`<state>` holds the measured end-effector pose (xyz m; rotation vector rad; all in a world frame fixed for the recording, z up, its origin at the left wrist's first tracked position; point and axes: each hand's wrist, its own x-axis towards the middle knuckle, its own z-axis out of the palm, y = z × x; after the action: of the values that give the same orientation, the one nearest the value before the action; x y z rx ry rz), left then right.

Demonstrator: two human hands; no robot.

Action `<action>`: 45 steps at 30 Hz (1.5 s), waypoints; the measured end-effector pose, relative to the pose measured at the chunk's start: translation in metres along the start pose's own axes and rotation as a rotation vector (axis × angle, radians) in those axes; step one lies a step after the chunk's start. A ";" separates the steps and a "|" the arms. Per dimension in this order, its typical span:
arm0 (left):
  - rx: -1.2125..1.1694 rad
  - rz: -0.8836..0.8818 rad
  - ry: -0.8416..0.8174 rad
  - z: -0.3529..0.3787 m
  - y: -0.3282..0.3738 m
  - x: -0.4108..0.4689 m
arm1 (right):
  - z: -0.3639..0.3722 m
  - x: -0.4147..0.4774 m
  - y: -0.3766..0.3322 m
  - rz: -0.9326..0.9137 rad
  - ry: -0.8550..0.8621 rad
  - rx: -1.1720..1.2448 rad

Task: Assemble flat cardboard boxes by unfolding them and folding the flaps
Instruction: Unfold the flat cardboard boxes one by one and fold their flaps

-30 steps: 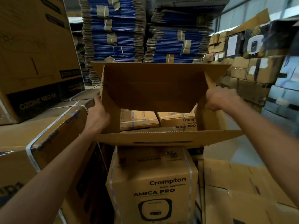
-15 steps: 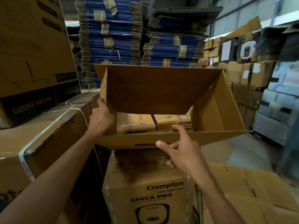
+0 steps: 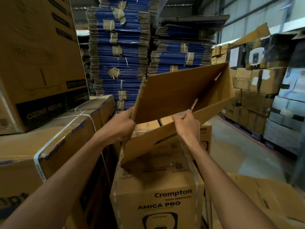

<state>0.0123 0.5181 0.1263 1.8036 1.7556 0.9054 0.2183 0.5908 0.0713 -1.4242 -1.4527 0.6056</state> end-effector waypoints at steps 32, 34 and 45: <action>-0.045 0.126 0.134 0.059 -0.006 0.007 | 0.032 0.034 -0.027 -0.187 -0.297 0.197; -0.158 0.067 0.195 0.051 0.001 0.017 | 0.036 0.016 -0.027 -0.224 -0.275 0.203; -1.240 -0.376 0.411 0.095 -0.082 0.024 | 0.074 -0.085 0.040 0.575 -0.609 1.056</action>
<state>0.0248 0.5598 0.0057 0.4950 1.1309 1.7153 0.1583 0.5381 -0.0176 -0.7678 -0.8138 1.9481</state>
